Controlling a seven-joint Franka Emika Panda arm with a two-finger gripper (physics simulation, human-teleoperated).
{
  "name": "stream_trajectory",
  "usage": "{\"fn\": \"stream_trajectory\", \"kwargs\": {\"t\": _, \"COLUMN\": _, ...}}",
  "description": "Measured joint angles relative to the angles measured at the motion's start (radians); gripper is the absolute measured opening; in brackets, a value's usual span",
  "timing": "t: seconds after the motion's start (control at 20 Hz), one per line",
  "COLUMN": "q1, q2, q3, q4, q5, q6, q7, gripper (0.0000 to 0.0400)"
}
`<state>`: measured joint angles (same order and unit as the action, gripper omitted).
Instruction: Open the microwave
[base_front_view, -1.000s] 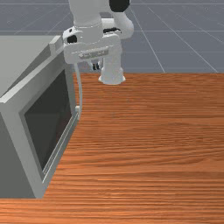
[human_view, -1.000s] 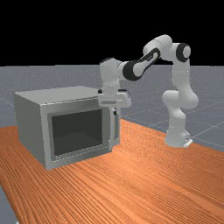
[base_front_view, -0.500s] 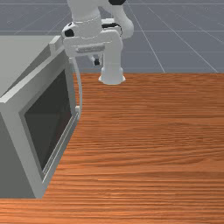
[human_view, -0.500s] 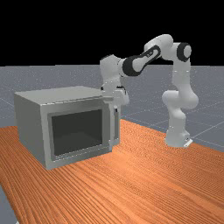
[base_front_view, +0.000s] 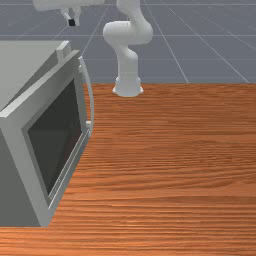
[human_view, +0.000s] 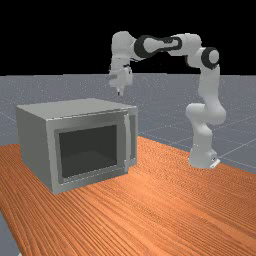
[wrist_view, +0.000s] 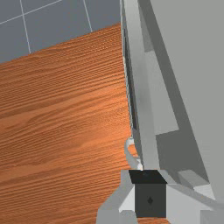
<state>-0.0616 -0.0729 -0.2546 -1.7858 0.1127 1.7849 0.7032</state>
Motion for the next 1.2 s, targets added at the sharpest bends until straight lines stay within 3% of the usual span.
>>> {"fn": "stream_trajectory", "kwargs": {"t": 0.25, "q1": -0.048, "q2": 0.036, "q3": -0.039, "q4": 0.027, "q5": -0.027, "q6": 0.028, "q7": -0.002, "gripper": 0.0}}
{"fn": "stream_trajectory", "kwargs": {"t": 0.6, "q1": -0.049, "q2": 0.212, "q3": -0.034, "q4": 0.013, "q5": -0.031, "q6": 0.068, "q7": 0.003, "gripper": 0.0}}
{"fn": "stream_trajectory", "kwargs": {"t": 0.8, "q1": -0.049, "q2": 0.241, "q3": -0.031, "q4": 0.03, "q5": -0.028, "q6": 0.066, "q7": 0.008, "gripper": 0.0}}
{"fn": "stream_trajectory", "kwargs": {"t": 0.95, "q1": -0.065, "q2": 0.237, "q3": 0.006, "q4": 0.028, "q5": -0.023, "q6": 0.077, "q7": 0.026, "gripper": 0.0}}
{"fn": "stream_trajectory", "kwargs": {"t": 1.2, "q1": -0.035, "q2": 0.252, "q3": 0.15, "q4": 0.05, "q5": -0.008, "q6": 0.104, "q7": 0.099, "gripper": 0.0}}
